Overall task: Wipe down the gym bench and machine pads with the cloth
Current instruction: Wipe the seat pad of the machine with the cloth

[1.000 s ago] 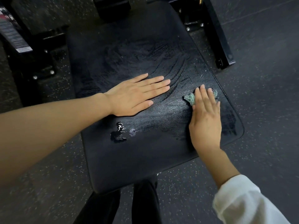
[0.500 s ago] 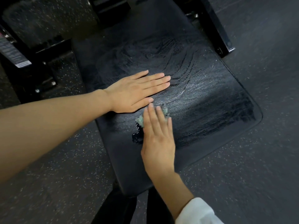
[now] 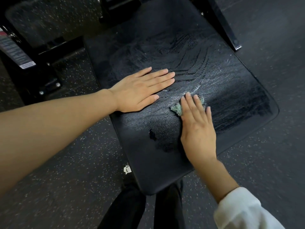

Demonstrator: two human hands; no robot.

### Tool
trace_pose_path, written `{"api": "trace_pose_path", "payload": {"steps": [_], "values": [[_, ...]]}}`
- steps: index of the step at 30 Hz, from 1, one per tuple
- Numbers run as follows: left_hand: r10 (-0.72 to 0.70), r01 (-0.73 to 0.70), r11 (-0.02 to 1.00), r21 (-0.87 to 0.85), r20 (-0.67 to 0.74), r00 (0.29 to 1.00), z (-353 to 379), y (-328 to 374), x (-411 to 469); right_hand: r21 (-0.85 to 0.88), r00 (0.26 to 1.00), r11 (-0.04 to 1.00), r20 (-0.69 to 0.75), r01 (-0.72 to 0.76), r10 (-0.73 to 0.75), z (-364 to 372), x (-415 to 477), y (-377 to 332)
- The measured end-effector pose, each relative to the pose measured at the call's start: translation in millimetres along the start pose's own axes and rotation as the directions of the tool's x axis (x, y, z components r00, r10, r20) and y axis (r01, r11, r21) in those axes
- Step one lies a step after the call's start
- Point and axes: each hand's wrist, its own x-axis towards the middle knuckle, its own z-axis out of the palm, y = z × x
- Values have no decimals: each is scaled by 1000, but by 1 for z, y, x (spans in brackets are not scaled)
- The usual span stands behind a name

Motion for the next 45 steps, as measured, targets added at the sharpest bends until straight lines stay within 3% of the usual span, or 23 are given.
{"api": "trace_pose_path", "payload": {"steps": [5,12,18,24,29,34,38,42,45], "values": [[0,0,1000,-7,-7,1000,0,0,-2,37,989,991,-69,-125,128,11,-10,-35],[12,-12,1000,-11,0,1000,1,-2,-4,21,997,998,54,55,-56,27,-51,-118],[13,-14,1000,-10,-10,1000,1,-2,-4,54,980,985,111,161,-166,20,-43,-96],[6,-6,1000,-11,-13,1000,2,-1,-6,40,999,999,25,-29,28,6,-15,-31],[-2,2,1000,-9,-17,1000,3,-2,-8,45,987,986,-13,-157,158,12,-16,-55],[0,0,1000,-12,-15,1000,3,-3,-7,11,1000,1000,3,-10,10,23,-42,-103],[1,-1,1000,-7,-21,1000,2,-1,-7,18,985,991,110,132,-133,28,-57,-129],[4,-4,1000,3,-37,999,3,-1,-8,21,956,972,173,236,-236,23,-55,-115],[3,-4,1000,-7,-34,999,3,-1,-7,20,970,981,148,194,-195,14,-44,-87]]}}
